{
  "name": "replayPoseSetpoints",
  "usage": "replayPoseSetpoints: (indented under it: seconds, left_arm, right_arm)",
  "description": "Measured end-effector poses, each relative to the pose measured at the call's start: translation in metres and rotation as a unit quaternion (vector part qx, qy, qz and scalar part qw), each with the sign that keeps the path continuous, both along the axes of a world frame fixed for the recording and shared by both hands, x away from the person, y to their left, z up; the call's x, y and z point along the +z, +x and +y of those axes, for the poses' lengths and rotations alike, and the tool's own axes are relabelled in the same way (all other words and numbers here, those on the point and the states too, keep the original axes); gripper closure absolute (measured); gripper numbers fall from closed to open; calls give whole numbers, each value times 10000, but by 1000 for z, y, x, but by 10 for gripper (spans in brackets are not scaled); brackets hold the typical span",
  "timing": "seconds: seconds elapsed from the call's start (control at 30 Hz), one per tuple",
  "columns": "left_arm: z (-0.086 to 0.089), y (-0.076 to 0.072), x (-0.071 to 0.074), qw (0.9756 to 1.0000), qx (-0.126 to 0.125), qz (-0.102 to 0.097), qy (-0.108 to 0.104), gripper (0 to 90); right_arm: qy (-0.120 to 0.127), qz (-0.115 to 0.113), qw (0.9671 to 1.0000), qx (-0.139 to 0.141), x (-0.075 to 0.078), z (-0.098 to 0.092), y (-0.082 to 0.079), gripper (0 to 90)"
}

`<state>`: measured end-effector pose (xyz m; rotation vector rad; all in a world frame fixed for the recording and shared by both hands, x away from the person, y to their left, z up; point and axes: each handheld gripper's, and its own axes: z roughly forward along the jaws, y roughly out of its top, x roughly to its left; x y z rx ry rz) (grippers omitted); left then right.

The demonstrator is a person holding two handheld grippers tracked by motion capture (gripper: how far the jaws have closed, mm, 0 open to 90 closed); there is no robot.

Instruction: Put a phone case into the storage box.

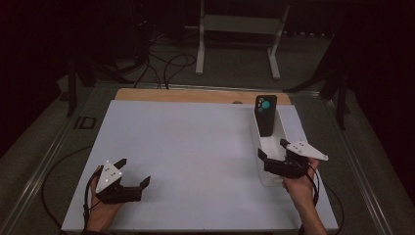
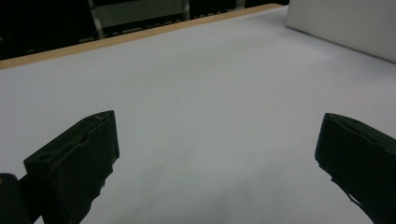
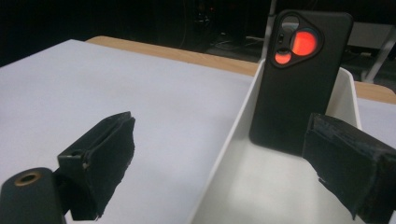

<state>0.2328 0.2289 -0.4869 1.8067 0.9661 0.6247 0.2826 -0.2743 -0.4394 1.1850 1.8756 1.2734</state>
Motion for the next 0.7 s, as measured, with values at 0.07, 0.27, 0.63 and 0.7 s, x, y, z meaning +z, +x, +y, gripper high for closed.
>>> replayPoseSetpoints:
  seconds: [0.07,0.27,0.63,0.7]
  left_arm:
    - [0,0,1,10000,2,-18,-5,3]
    - [1,-2,3,10000,19,-86,-43,3]
    - [1,-5,4,9999,-7,-125,-33,3]
    - [2,-5,4,9999,-3,-130,-57,3]
  right_arm:
    - [70,1,10000,24,-4,-1,-5,90]
    - [115,-72,9998,147,-13,-3,-20,90]
    - [115,-308,9993,170,-28,-1,-43,90]
    - [121,-327,9992,168,-30,0,-45,91]
